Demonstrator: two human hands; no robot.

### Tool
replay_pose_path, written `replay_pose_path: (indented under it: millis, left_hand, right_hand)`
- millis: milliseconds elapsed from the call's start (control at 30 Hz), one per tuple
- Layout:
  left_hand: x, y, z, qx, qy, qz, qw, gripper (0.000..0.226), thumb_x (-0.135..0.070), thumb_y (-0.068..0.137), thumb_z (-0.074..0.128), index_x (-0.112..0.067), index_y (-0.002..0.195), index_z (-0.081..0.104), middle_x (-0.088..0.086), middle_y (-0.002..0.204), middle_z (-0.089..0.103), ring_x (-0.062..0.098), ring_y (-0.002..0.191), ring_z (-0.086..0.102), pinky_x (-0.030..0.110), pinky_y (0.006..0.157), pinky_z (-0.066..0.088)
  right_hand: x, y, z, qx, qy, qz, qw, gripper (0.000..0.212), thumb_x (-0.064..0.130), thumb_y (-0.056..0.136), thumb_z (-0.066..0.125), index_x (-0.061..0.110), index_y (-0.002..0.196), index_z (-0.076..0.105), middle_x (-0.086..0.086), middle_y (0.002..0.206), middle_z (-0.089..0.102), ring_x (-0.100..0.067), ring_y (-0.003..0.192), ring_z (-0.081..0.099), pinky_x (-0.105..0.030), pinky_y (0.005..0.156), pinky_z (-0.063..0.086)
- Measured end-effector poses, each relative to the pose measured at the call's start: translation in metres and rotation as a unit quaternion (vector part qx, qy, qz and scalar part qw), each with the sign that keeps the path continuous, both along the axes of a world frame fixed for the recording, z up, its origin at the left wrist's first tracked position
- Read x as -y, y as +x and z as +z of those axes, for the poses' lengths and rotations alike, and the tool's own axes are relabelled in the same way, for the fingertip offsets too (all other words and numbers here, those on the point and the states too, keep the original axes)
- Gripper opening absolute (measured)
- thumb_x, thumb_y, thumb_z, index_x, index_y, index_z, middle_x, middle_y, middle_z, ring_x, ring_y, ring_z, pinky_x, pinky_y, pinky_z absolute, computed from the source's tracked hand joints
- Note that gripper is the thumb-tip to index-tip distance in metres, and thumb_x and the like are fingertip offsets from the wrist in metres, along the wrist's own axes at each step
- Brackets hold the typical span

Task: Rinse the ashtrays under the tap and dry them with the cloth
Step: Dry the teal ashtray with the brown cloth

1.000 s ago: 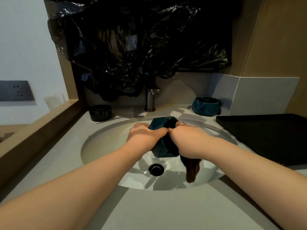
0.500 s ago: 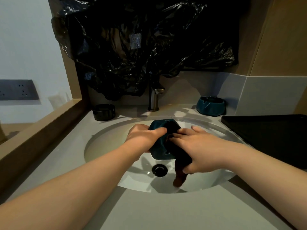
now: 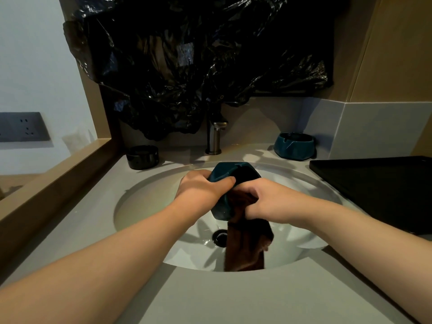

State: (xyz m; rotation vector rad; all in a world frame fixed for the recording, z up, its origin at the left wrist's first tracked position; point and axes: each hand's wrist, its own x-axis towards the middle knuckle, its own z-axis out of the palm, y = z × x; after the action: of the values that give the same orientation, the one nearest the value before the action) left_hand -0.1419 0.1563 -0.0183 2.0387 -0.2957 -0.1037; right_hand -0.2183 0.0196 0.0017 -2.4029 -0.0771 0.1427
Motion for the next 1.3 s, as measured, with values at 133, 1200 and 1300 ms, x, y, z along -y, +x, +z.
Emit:
replay_pose_path:
  millis: [133,1200,1300]
  left_hand:
    - [-0.003,0.002,0.001,-0.009,-0.011,0.014,1.0,0.022,-0.047,0.079,0.069,-0.026,0.073,0.063,-0.004,0.076,0.066,0.012,0.068,0.062,0.025,0.062,0.052]
    - [-0.002,0.002,0.0,-0.167,-0.111,0.009,0.98,0.039,-0.05,0.079,0.069,-0.013,0.09,0.061,0.01,0.091,0.07,0.028,0.079,0.069,0.038,0.072,0.061]
    - [0.0,0.001,-0.002,-0.159,-0.088,-0.007,0.983,0.039,-0.045,0.08,0.07,-0.009,0.093,0.064,0.009,0.089,0.071,0.026,0.076,0.07,0.036,0.067,0.061]
  right_hand:
    - [-0.003,-0.002,-0.003,0.037,-0.109,0.049,0.992,0.044,-0.007,0.08,0.051,0.02,0.113,0.062,0.003,0.098,0.065,-0.017,0.092,0.062,-0.03,0.076,0.055]
    - [0.043,0.01,0.006,0.407,-0.546,0.24,0.692,0.007,0.005,0.085,0.062,0.011,0.088,0.065,-0.005,0.093,0.068,-0.029,0.093,0.06,-0.04,0.084,0.046]
    - [0.039,0.021,0.004,0.362,-0.626,0.29,0.627,0.006,0.008,0.087,0.059,0.01,0.086,0.065,-0.004,0.089,0.067,-0.027,0.093,0.058,-0.039,0.088,0.045]
